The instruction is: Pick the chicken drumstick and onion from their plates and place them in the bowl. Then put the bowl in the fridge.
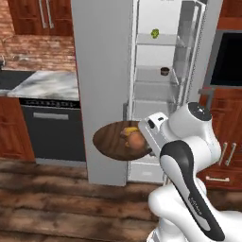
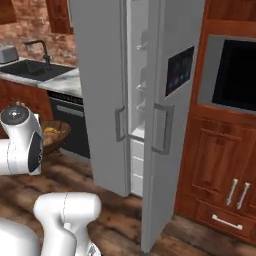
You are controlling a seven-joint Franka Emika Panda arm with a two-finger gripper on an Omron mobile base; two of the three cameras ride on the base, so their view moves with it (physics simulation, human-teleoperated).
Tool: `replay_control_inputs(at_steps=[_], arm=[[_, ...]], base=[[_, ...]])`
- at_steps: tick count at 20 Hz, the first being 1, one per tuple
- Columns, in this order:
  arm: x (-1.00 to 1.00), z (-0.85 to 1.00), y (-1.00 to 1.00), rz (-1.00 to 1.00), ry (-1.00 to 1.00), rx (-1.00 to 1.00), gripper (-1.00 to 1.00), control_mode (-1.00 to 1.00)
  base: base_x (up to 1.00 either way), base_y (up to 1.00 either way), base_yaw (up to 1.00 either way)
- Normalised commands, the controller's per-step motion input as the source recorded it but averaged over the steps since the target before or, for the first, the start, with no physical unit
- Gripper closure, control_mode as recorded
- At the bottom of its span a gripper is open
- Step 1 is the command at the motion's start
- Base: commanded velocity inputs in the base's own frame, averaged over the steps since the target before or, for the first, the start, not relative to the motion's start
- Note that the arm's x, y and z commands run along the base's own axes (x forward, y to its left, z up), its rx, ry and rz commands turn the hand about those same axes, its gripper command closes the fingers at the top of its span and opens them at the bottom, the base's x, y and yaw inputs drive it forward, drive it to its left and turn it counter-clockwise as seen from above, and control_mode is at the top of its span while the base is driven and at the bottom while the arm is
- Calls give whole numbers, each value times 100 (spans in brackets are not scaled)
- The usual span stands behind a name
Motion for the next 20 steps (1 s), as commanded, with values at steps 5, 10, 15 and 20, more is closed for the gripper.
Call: replay_control_inputs(at_steps=[5,10,15,20], arm=[[0,0,0,0,0,0,100,100],[0,0,0,0,0,0,100,100],[0,0,0,0,0,0,100,100],[0,0,0,0,0,0,100,100]], base=[[52,37,-51],[58,42,-33],[50,43,-40],[36,35,-52]])
